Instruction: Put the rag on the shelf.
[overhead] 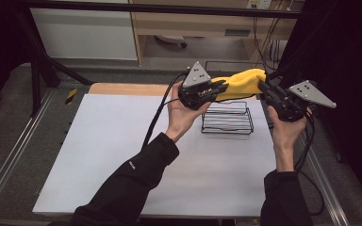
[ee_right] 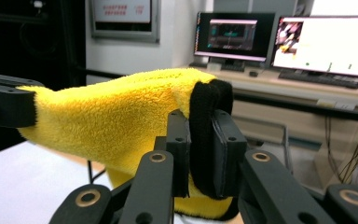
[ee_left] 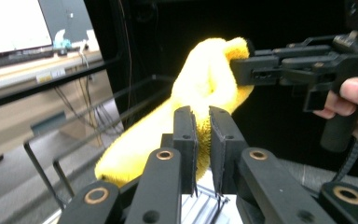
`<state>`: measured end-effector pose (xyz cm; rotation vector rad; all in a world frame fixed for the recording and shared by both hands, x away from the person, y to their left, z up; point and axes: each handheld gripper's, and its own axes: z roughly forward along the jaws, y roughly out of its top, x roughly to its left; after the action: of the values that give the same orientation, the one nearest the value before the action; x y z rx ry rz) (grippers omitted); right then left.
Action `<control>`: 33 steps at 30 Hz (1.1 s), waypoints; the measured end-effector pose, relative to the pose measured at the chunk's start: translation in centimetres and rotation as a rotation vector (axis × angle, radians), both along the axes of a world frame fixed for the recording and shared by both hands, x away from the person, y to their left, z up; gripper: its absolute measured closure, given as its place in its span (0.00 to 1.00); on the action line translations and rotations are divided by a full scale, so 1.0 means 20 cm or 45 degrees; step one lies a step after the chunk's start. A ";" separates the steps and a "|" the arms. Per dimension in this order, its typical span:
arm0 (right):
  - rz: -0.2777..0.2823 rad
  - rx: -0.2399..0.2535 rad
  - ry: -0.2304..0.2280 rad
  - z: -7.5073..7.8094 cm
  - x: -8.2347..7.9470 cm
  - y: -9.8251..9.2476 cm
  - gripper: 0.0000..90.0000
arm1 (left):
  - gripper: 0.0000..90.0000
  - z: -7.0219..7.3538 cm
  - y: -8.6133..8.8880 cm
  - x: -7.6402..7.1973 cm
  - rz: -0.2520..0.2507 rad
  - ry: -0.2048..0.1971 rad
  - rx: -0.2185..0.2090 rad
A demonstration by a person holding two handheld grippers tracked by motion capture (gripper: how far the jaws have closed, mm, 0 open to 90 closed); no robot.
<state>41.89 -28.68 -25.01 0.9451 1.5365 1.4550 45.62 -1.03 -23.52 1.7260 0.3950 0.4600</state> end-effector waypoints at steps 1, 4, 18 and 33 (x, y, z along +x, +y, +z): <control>0.013 -0.002 0.023 -0.01 0.00 0.00 0.88 | 0.91 -0.01 0.00 0.00 0.002 0.018 0.006; 0.039 -0.003 0.070 -0.04 -0.01 -0.02 0.87 | 0.89 -0.04 0.01 0.00 0.008 0.055 0.039; 0.140 -0.016 0.184 -0.04 -0.10 -0.09 0.66 | 0.89 -0.15 -0.02 -0.01 0.026 0.079 0.156; 0.140 -0.039 0.409 -0.15 0.04 0.02 1.00 | 0.80 -0.25 -0.04 0.04 0.045 0.139 0.222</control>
<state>42.74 -28.29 -27.98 1.1330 1.8630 1.4003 46.48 -1.74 -28.57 1.9214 0.4762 0.4372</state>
